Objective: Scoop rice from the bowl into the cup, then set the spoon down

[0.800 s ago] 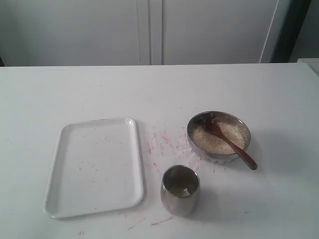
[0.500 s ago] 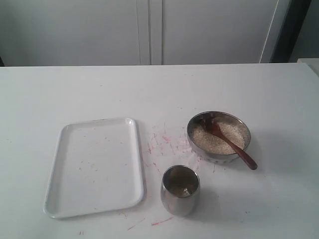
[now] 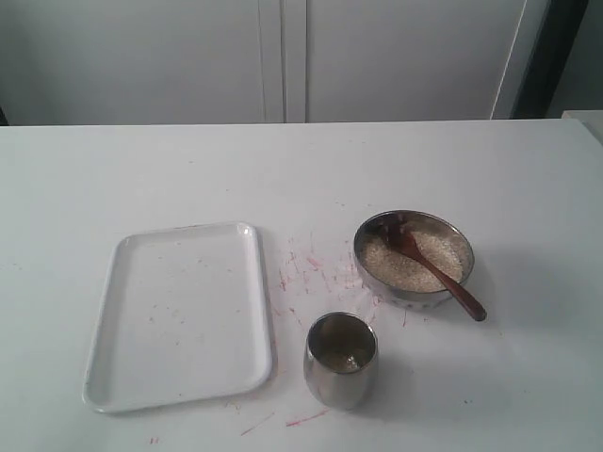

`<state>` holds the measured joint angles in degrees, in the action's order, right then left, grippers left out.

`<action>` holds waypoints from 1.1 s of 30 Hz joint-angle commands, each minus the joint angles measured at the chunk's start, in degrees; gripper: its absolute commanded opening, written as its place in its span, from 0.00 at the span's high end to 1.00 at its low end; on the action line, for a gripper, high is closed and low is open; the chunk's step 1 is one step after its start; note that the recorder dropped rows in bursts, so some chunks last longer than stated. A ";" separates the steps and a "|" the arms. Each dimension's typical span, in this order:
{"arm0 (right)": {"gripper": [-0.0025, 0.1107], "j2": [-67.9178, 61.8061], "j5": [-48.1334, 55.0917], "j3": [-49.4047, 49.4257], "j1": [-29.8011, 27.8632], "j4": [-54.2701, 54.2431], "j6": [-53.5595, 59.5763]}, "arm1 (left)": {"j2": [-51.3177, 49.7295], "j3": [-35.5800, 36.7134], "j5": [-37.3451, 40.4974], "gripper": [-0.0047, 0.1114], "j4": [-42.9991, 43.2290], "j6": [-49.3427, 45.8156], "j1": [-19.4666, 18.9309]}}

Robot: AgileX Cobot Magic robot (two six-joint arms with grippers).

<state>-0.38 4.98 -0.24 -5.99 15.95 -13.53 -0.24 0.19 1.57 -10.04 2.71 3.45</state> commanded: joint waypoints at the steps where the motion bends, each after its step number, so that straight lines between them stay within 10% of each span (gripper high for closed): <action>1: 0.98 0.38 -10.51 0.24 0.22 0.37 0.30 | 0.24 -0.19 -0.21 0.84 -0.53 0.11 0.13; 19: 0.98 0.38 -45.71 0.24 0.22 -1.15 -25.78 | 0.24 -0.19 -0.21 0.84 -0.53 0.11 0.13; 33: 0.98 0.38 -40.19 -10.71 0.22 9.14 -39.70 | 0.24 -0.19 -0.21 0.84 -0.53 0.11 0.13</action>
<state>-0.16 -36.25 -7.82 -5.99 20.29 -52.42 -0.24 0.19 1.57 -10.04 2.71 3.45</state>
